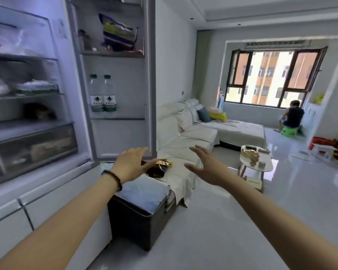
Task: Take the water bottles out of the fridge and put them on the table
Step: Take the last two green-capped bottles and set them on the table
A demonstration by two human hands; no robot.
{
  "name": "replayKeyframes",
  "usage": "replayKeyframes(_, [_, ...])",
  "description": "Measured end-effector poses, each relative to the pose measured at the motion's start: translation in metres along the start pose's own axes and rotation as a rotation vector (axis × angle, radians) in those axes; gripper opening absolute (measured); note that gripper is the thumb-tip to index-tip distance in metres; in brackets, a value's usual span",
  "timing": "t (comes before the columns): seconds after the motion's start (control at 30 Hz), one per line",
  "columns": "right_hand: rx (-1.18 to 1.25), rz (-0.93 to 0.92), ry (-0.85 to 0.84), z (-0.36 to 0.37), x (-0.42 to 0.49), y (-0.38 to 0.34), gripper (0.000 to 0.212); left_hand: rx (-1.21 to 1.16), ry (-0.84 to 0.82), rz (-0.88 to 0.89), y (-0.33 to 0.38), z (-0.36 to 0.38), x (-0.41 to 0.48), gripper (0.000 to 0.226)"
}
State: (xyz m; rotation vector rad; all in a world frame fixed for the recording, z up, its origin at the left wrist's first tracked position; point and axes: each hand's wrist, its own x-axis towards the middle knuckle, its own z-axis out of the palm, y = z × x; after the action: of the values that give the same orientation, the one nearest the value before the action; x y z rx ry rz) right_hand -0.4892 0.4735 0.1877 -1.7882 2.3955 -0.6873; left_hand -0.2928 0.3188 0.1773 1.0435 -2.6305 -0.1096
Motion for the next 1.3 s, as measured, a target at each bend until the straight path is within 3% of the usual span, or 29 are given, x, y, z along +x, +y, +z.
replayKeyframes(0.2, [-0.014,-0.166,-0.005,0.019,0.139,-0.006,0.070,0.055,0.010,-0.092,-0.056,-0.004,0.090,0.078])
replayKeyframes(0.5, [0.022,-0.453,-0.041,0.045,0.336,-0.030,0.070,0.133,0.186,-0.307,-0.146,-0.018,0.206,0.073])
replayKeyframes(0.8, [0.114,-0.659,-0.002,0.054,0.487,-0.105,0.070,0.102,0.385,-0.426,-0.255,-0.064,0.280,0.071])
replayKeyframes(0.93, [0.154,-0.654,0.028,0.058,0.535,-0.145,0.070,0.054,0.451,-0.374,-0.305,-0.091,0.318,0.076])
replayKeyframes(1.1, [0.372,-0.551,0.018,0.066,0.580,-0.190,0.063,-0.252,0.481,-0.267,-0.346,-0.110,0.362,0.079])
replayKeyframes(1.2, [0.593,-0.479,0.024,0.071,0.597,-0.207,0.041,-0.273,0.551,-0.202,-0.360,-0.115,0.382,0.056])
replayKeyframes(1.3, [0.721,-0.424,0.063,0.076,0.609,-0.214,0.032,-0.243,0.624,-0.170,-0.364,-0.116,0.395,0.042])
